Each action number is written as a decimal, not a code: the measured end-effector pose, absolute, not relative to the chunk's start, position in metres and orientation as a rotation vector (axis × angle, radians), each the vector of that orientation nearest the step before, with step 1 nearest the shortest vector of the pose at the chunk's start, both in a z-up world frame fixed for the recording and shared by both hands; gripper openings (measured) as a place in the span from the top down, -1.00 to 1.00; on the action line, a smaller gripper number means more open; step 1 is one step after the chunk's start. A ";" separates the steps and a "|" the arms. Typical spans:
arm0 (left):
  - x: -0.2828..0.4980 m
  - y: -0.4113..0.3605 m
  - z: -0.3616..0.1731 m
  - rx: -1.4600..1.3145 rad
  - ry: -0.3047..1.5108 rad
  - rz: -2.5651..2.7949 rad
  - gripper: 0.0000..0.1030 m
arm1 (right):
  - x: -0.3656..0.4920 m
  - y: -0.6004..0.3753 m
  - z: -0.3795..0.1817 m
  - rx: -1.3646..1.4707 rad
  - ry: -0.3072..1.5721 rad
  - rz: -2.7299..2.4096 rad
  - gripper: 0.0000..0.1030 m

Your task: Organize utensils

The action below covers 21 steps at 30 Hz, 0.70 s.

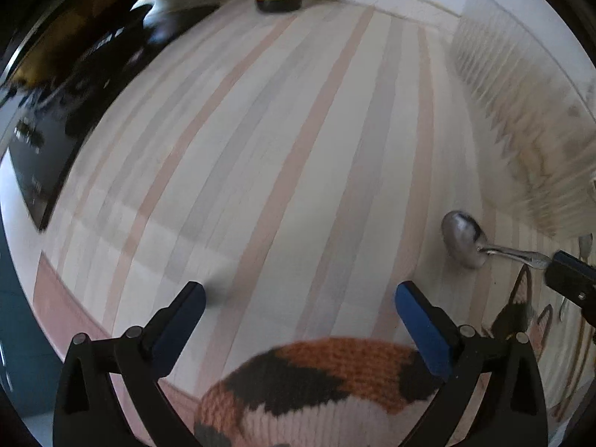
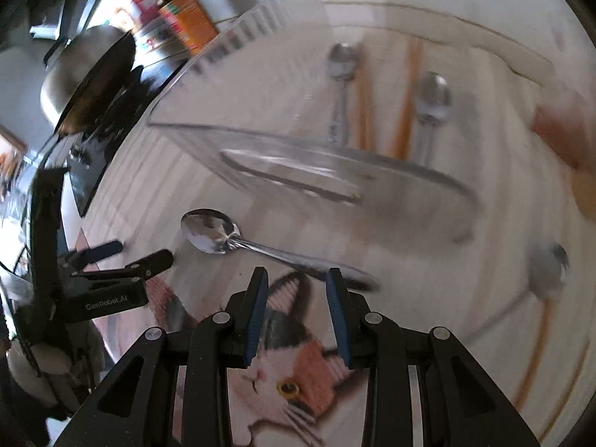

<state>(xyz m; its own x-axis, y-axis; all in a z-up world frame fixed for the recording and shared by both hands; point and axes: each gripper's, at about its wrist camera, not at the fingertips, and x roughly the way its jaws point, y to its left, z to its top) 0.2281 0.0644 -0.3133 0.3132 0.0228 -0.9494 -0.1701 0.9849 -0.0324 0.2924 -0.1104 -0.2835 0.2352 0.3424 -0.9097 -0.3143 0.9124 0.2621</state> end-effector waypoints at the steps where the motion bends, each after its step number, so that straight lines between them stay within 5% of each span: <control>1: 0.228 0.063 -0.314 -0.128 1.237 0.119 -1.00 | 0.293 -0.107 -0.286 0.013 1.249 0.460 0.34; 10: 0.233 0.058 -0.315 -0.100 1.203 0.077 -1.00 | 0.307 -0.098 -0.304 0.013 1.241 0.496 0.34; 17: 0.213 0.087 -0.318 -0.144 1.314 0.139 -1.00 | 0.283 -0.076 -0.306 0.070 1.391 0.630 0.34; 21: 0.197 0.098 -0.318 -0.191 1.375 0.186 -1.00 | 0.268 -0.069 -0.292 -0.032 1.309 0.575 0.32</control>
<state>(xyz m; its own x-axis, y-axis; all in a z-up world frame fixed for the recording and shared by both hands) 0.1966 0.0983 -0.3180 0.1851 0.0198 -0.9825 -0.2426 0.9698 -0.0261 0.2682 -0.0693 -0.2922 0.1409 0.3808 -0.9139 -0.4160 0.8604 0.2944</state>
